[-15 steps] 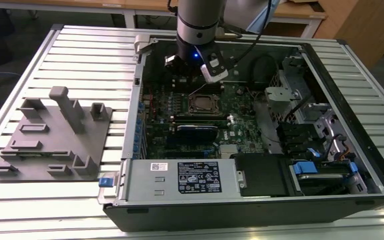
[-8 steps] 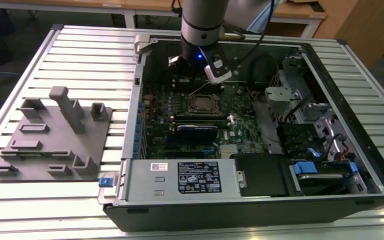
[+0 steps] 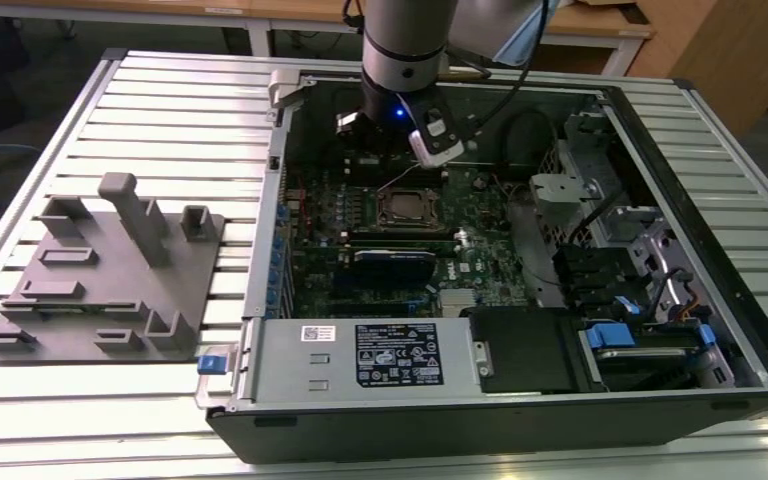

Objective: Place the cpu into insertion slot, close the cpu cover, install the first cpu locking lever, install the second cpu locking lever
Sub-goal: 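Install the first cpu locking lever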

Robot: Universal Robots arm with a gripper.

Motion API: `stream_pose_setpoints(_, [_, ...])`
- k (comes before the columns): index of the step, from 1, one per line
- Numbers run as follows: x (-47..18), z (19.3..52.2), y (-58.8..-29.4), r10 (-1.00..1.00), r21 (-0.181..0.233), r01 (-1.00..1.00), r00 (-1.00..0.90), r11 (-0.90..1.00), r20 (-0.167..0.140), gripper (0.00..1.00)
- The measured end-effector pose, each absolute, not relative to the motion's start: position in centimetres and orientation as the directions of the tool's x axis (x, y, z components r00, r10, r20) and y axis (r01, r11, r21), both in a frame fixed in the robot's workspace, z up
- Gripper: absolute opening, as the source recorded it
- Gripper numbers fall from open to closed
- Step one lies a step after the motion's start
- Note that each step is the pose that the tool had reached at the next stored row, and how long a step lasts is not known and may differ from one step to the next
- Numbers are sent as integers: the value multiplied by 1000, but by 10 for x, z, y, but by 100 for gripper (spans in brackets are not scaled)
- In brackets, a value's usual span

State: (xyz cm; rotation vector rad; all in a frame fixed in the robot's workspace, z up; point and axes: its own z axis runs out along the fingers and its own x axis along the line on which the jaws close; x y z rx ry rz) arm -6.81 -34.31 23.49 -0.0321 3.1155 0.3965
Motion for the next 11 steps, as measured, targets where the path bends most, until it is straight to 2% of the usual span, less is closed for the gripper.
stream_pose_setpoints(11, [-58, 232, -341, -18, 250, -18, -1000, 968, -3, 10])
